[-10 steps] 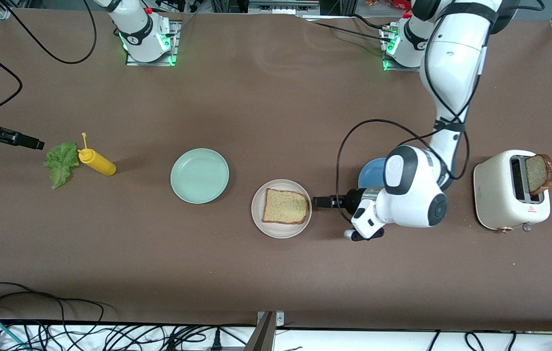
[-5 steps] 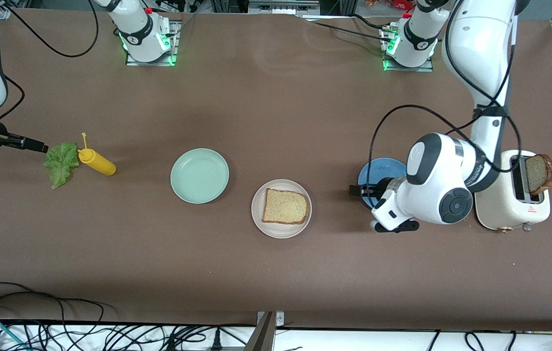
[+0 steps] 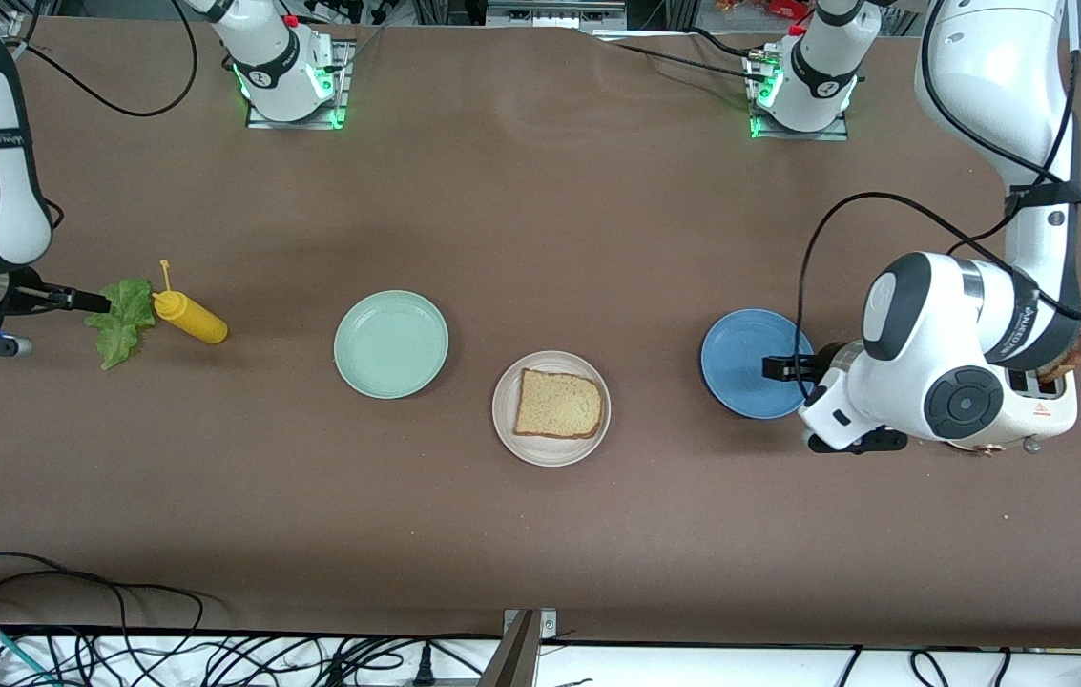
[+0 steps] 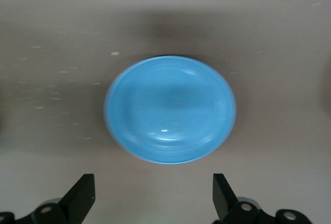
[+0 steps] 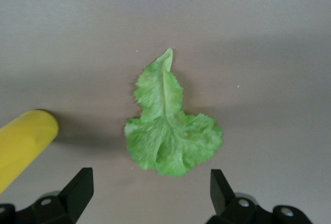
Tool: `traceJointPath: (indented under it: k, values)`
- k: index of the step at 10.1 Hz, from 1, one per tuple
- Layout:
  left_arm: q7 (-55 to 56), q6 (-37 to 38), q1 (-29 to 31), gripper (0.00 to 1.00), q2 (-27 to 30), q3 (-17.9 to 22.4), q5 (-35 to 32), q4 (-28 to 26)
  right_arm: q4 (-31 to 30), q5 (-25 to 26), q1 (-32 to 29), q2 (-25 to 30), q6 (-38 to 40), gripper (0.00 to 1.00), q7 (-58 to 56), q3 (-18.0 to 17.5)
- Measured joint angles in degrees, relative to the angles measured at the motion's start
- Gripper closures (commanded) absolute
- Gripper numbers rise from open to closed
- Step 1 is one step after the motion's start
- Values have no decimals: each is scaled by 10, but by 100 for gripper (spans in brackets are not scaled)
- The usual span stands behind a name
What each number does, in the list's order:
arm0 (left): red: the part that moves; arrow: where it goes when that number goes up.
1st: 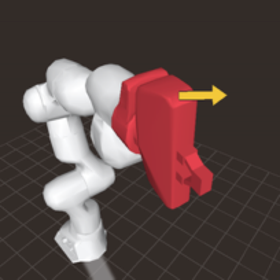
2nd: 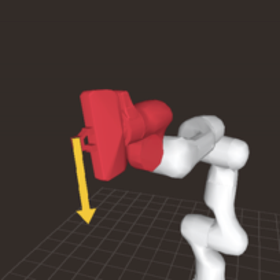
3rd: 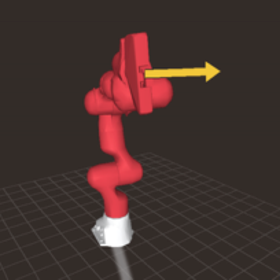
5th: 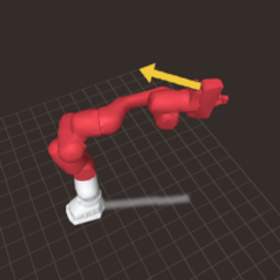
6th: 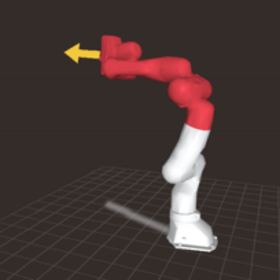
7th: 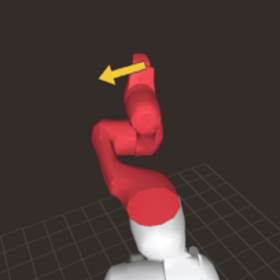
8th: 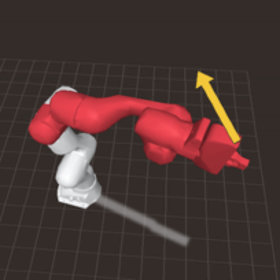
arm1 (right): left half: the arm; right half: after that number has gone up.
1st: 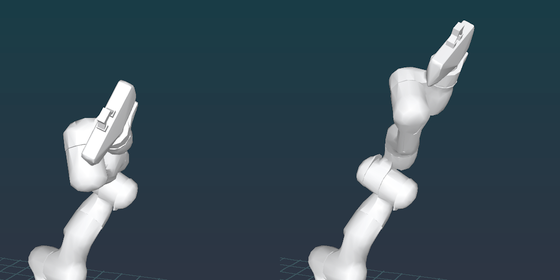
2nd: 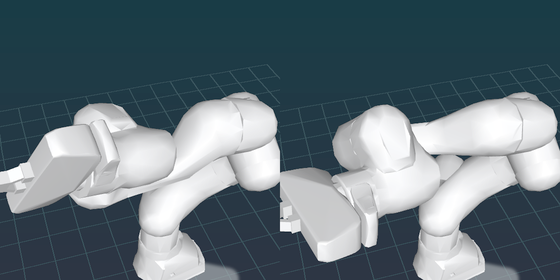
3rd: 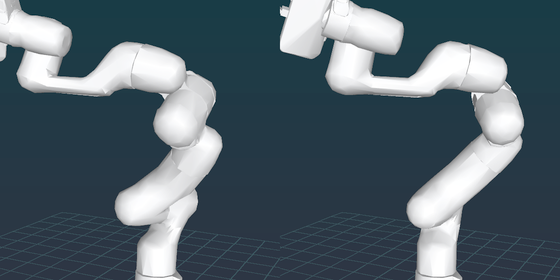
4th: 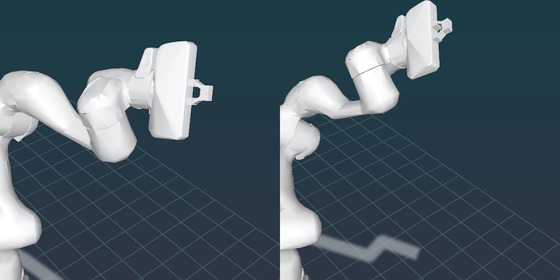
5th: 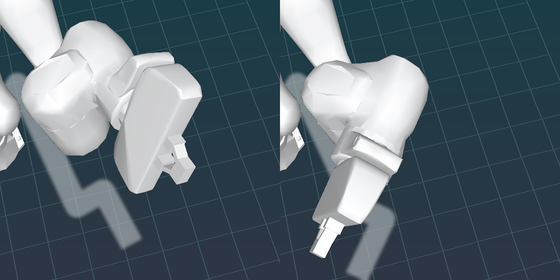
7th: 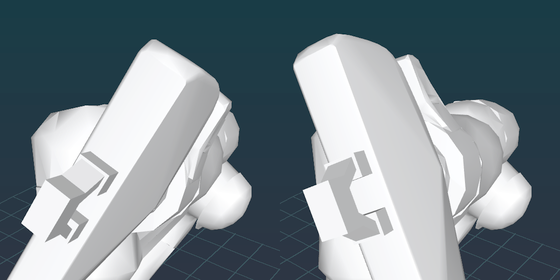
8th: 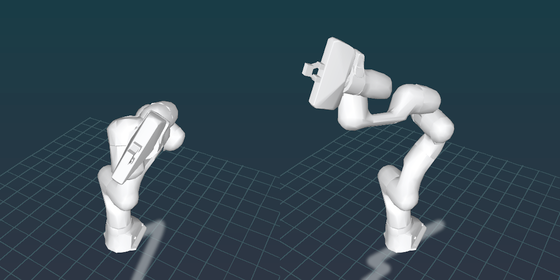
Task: Make sandwich on beige plate with both arms
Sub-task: 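Open the left gripper and withdraw while the right gripper reaches the lettuce, then grasp the green lettuce leaf with the right gripper and lift it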
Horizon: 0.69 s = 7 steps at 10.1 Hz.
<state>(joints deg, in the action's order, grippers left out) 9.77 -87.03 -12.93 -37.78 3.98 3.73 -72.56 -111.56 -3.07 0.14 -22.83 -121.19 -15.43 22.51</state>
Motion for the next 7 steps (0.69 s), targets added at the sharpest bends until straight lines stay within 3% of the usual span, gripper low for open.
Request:
traceJointPath:
  k: [4, 7]
  values:
    - [-61, 16, 37, 0, 26, 2, -32, -1, -1, -18, 0, -52, -74, 0, -20, -1]
    - [-64, 20, 59, 0, 63, 2, -32, -23, -12, -112, -1, -96, -138, 0, -84, -1]
